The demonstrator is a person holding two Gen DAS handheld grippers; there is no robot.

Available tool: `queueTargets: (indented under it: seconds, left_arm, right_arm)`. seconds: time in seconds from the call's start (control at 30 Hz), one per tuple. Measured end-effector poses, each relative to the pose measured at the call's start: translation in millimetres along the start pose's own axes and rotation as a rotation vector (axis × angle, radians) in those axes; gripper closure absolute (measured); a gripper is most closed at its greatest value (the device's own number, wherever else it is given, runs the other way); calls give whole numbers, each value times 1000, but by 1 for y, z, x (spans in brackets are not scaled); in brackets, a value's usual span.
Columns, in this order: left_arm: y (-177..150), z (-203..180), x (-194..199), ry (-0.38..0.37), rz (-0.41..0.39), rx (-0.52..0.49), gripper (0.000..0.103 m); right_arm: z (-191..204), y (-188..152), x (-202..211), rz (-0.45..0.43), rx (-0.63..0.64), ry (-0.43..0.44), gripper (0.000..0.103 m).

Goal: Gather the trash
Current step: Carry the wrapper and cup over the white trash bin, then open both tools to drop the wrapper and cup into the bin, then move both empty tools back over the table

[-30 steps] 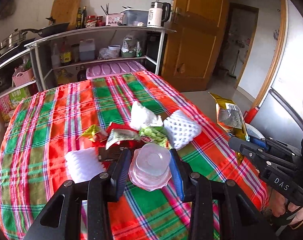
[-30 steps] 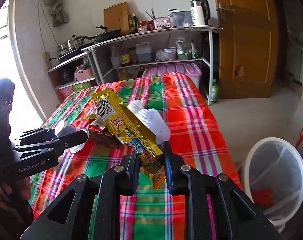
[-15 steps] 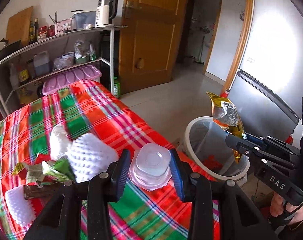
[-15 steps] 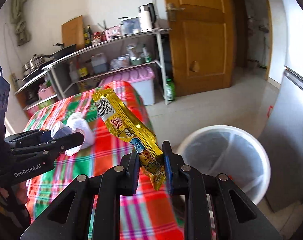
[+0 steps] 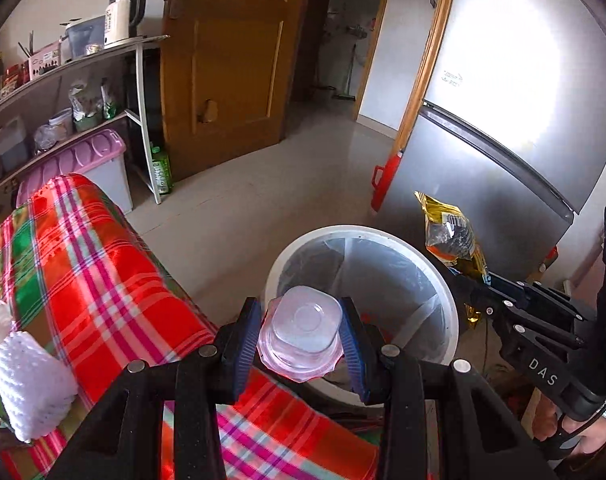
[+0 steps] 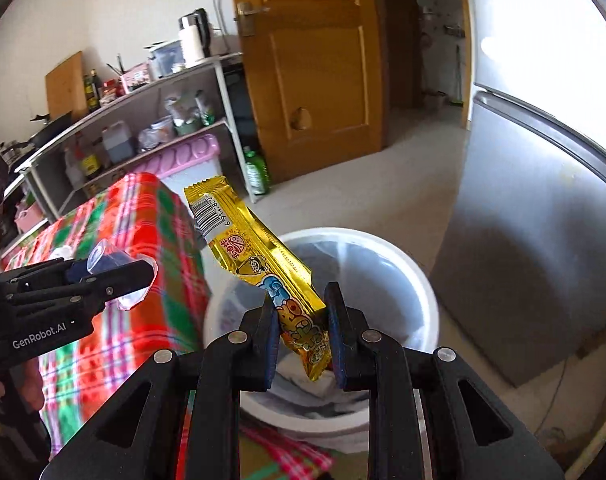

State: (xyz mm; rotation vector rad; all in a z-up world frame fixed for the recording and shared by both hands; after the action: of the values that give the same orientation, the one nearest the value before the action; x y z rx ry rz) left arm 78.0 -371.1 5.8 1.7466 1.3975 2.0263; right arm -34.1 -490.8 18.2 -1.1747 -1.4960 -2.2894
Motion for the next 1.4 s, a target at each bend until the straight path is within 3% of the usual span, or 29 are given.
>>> queueTargets:
  seconds: [0.4, 0.43, 0.47, 0.5, 0.53, 0.87, 1.4]
  left_arm:
    - [1, -32, -60, -32, 101, -43, 62]
    - [-1, -33, -62, -31, 105, -46, 60]
    - [-2, -33, -64, -32, 109, -46, 53]
    - [-2, -33, -66, -28, 115, -42, 41]
    - [-1, -33, -68, -23, 117, -36, 37]
    - [0, -26, -63, -16, 108, -11, 35]
    - [-3, -5, -3, 45, 22, 33, 35]
  right_arm:
    - [-51, -13, -39, 100, -35, -112, 77]
    - [-54, -15, -41, 103, -31, -125, 70]
    - [-56, -16, -44, 108, -26, -131, 56]
    - [-56, -16, -46, 112, -27, -134, 49]
    - [-58, -16, -47, 114, -30, -130, 40]
    - [-58, -14, -48, 102, -63, -135, 39]
    - [-27, -7, -11, 17, -48, -118, 39]
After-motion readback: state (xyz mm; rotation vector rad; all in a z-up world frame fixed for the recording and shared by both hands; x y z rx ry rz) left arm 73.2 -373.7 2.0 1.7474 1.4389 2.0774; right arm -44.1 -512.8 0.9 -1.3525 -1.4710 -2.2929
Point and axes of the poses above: each gripper's, at about its wrist camera, not at the fingertips, and x roughly against the way its jaws point, z to its left, y to its top, the point moved 3 cm from there along -x, roughly the way its jaws point, and after that the axes turned 6 degrees about -x, right-handed, at the moved point
